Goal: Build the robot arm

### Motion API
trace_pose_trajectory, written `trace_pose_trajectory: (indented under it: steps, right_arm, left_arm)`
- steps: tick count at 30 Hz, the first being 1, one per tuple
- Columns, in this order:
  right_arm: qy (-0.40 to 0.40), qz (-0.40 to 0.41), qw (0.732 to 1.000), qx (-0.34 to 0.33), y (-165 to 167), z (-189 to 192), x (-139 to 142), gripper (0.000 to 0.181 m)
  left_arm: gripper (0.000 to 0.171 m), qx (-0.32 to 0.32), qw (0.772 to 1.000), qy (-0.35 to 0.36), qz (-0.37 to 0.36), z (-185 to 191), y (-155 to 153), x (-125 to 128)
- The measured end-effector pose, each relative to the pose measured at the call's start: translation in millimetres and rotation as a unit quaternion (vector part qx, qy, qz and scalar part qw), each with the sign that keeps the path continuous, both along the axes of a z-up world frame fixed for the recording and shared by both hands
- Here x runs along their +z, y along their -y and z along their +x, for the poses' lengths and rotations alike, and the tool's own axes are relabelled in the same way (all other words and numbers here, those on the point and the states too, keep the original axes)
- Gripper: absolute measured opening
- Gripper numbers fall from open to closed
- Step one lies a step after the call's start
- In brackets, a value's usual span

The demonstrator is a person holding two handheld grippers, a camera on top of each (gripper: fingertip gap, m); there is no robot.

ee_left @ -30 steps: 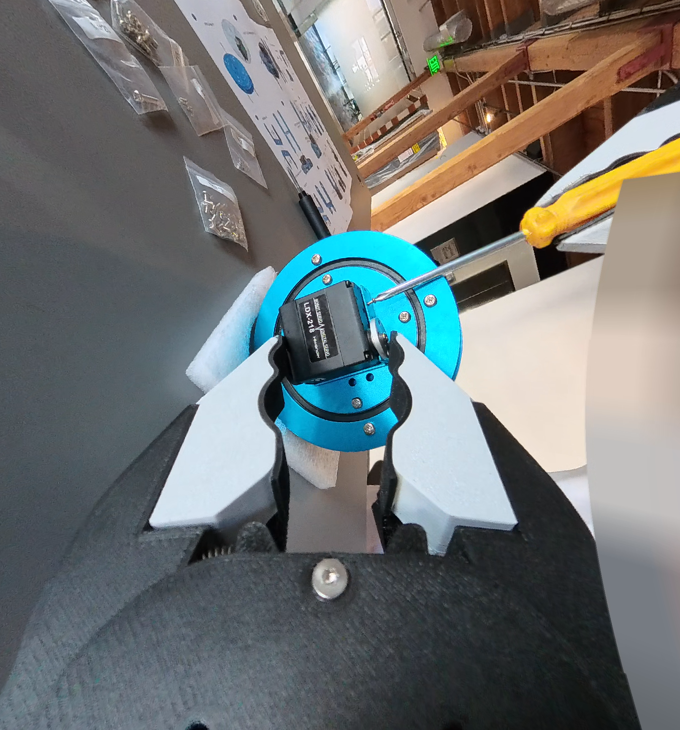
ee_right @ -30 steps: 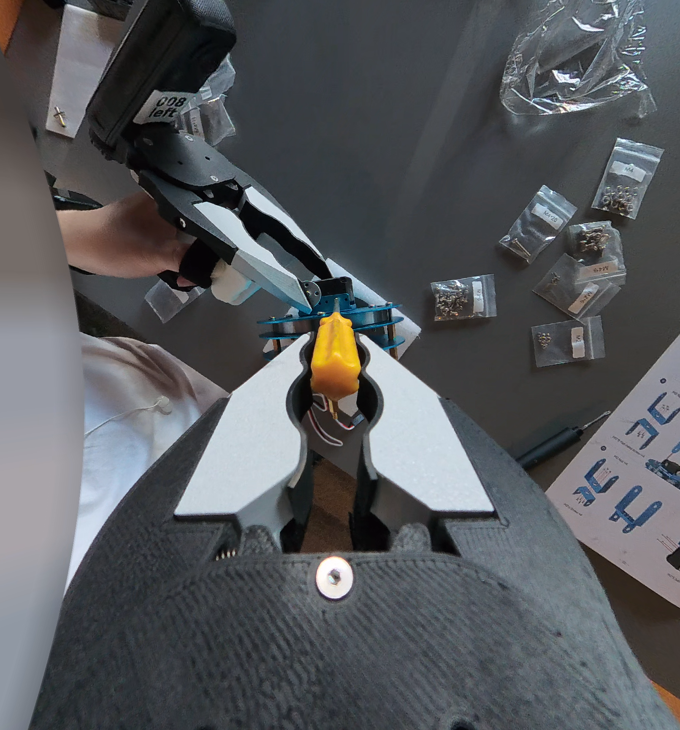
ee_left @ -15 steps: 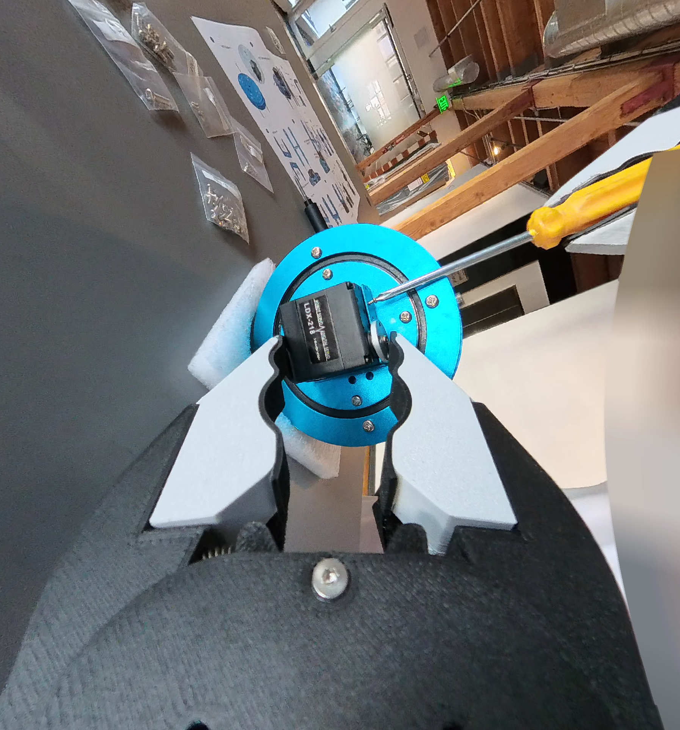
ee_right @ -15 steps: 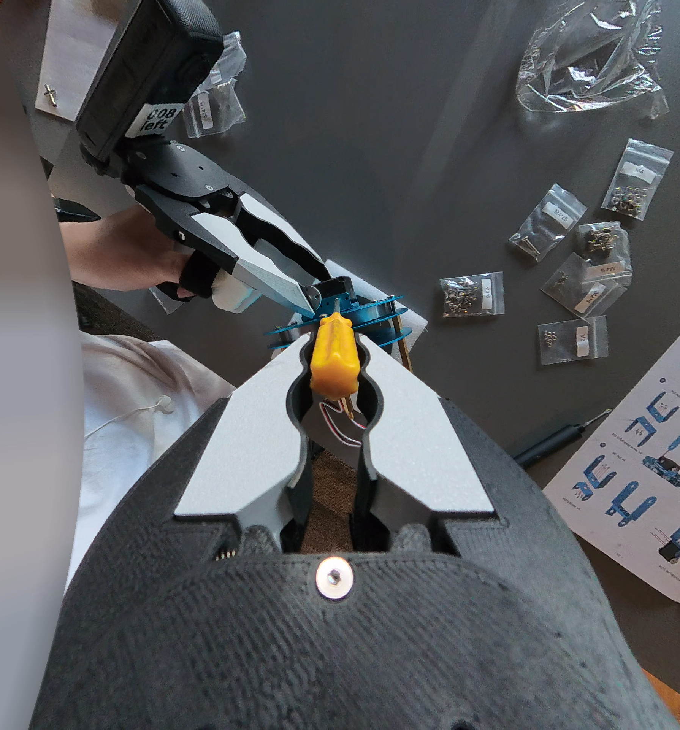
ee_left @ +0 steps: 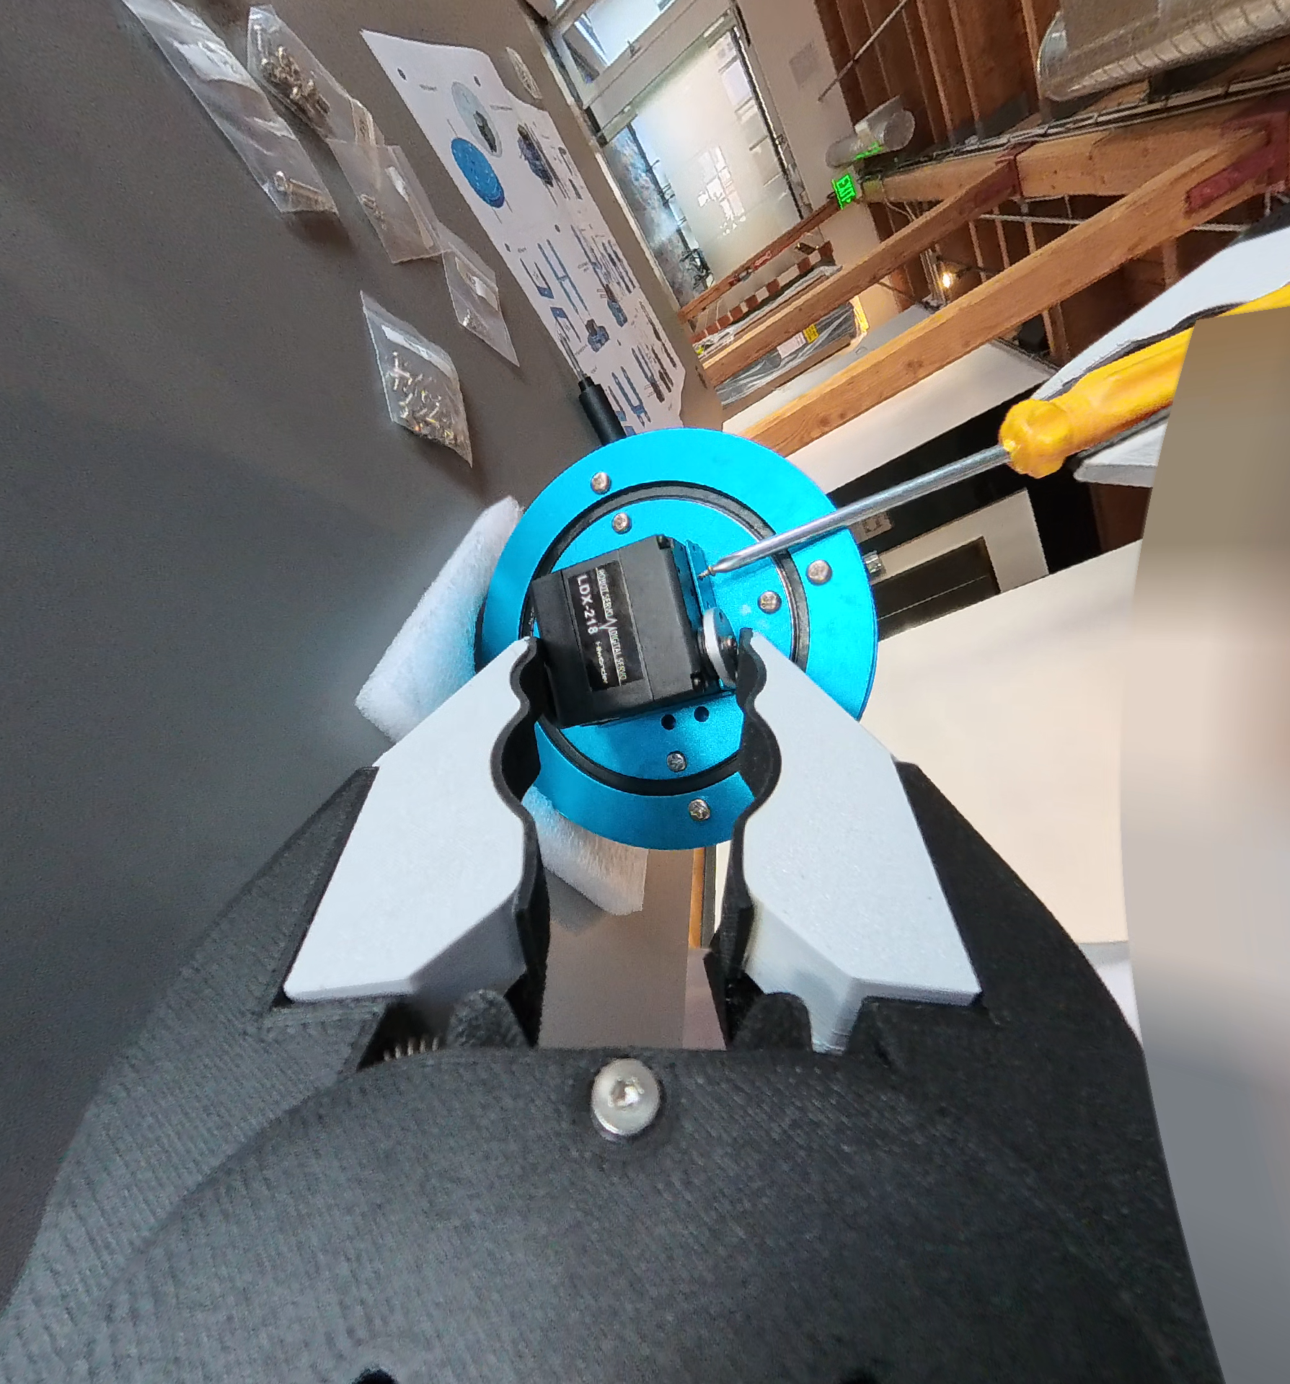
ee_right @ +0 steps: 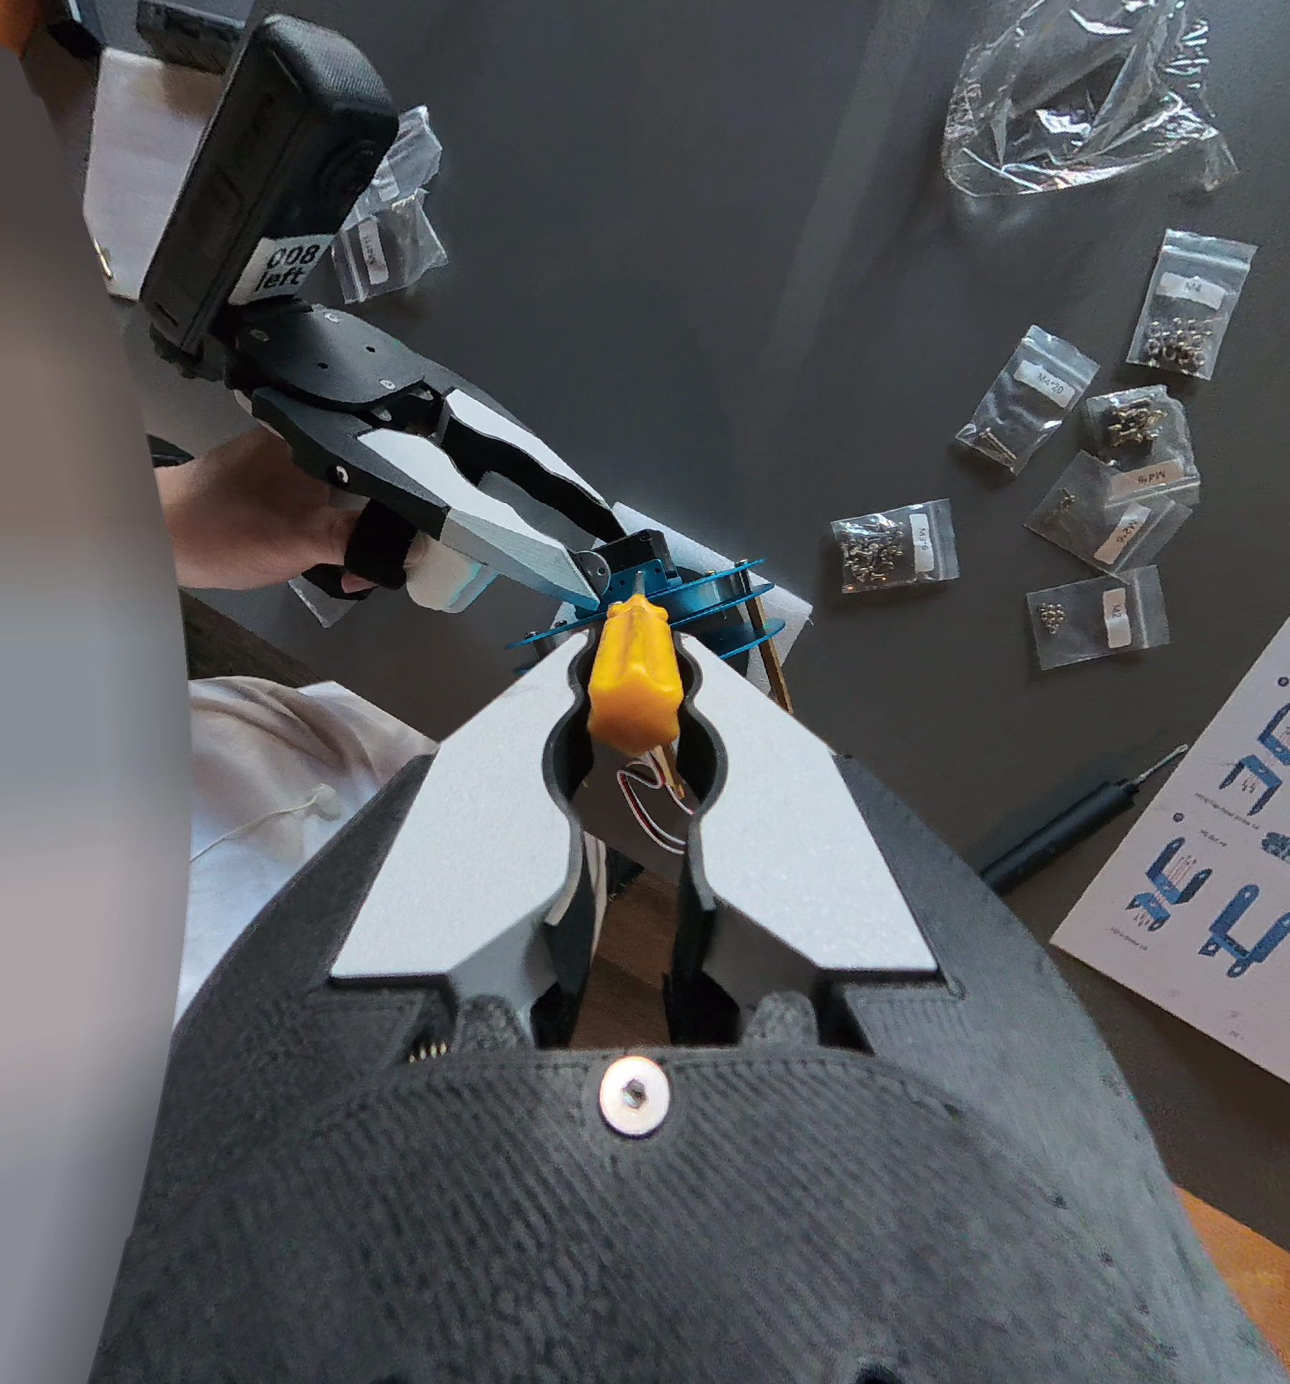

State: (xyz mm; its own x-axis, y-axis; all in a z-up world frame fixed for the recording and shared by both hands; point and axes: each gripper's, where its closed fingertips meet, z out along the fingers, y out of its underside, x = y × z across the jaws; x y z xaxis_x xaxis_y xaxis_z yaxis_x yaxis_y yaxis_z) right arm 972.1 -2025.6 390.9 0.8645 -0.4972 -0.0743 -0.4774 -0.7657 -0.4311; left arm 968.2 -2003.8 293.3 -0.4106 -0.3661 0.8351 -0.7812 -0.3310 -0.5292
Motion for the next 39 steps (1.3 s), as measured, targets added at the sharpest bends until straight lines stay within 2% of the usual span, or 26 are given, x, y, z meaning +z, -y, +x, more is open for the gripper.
trace_pose_trajectory:
  steps: [4, 14, 39]
  right_arm:
    - [-0.003, 0.014, 0.999, -0.048, 1.1, 2.7, 0.2, 0.017]
    - [-0.02, 0.016, 0.994, -0.104, 5.3, -1.1, 0.1, 0.017]
    - [0.004, -0.054, 0.998, -0.024, 1.4, -3.8, -1.2, 0.017]
  left_arm:
    - [0.05, -0.004, 1.0, -0.004, -0.002, 3.0, 0.8, 0.3]
    - [0.049, -0.012, 1.0, 0.002, -0.01, 4.1, 2.1, 1.1]
    - [0.049, -0.007, 1.0, -0.004, -0.022, 6.0, 1.5, -0.1]
